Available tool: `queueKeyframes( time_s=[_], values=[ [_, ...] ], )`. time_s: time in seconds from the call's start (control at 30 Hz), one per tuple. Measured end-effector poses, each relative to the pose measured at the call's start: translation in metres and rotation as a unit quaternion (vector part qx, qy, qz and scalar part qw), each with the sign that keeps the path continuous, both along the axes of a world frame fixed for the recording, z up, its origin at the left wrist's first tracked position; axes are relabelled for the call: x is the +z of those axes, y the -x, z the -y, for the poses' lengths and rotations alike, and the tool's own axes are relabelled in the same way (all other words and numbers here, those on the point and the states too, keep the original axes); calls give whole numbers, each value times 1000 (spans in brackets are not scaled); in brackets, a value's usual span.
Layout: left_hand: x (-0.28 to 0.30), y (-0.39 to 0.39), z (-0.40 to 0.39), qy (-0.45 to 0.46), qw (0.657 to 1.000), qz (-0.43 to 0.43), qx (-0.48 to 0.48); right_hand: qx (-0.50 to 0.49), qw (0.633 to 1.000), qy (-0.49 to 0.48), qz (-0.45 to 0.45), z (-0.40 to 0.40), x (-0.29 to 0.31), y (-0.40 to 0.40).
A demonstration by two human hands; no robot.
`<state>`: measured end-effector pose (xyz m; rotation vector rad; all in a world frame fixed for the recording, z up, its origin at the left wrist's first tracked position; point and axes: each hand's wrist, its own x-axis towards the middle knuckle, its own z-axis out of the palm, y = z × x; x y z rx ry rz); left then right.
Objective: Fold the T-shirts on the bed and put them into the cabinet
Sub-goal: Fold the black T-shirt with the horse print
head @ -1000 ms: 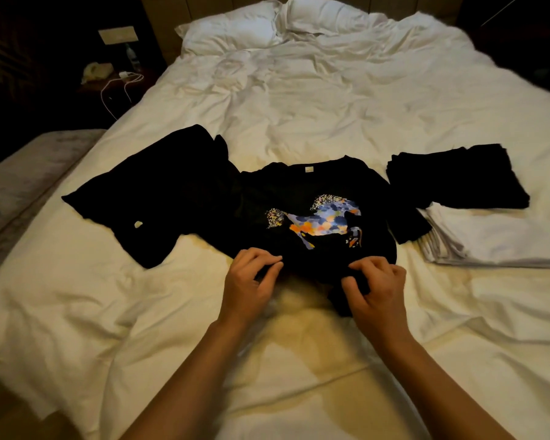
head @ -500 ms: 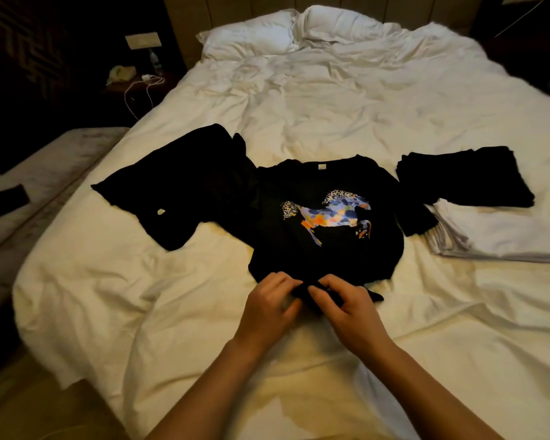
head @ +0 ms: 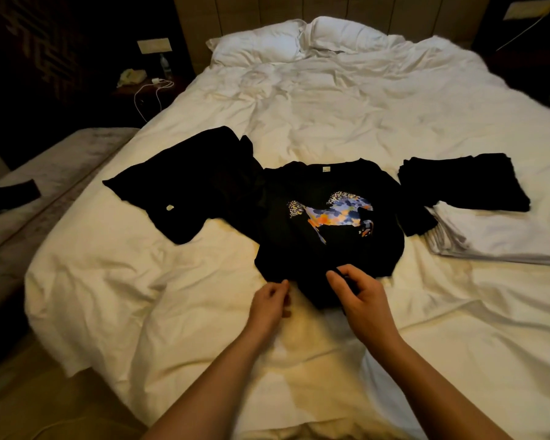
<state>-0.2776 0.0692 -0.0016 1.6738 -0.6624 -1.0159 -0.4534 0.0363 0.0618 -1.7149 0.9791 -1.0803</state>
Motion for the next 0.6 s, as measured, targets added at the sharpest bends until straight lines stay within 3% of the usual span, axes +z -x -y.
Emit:
queueKeyframes(
  time_s=[0.07,0.13,0.33,0.5,0.6],
  values=[
    [10,12,3,-50,989,-124,-57,9,1000,-20,10,-2,0,-4],
    [15,20,5,-56,977,-186,-86,11,999,-31,11,-3,-2,-5],
    [16,21,11,24,962,-263,61,-32,998,-46,12,2,-6,7],
    [28,-7,2,102,962,-222,121,-41,997,-56,-25,8,-15,15],
    [42,-26,-10,115,974,-154,121,-8,997,-38,-70,6,-21,13]
  ],
)
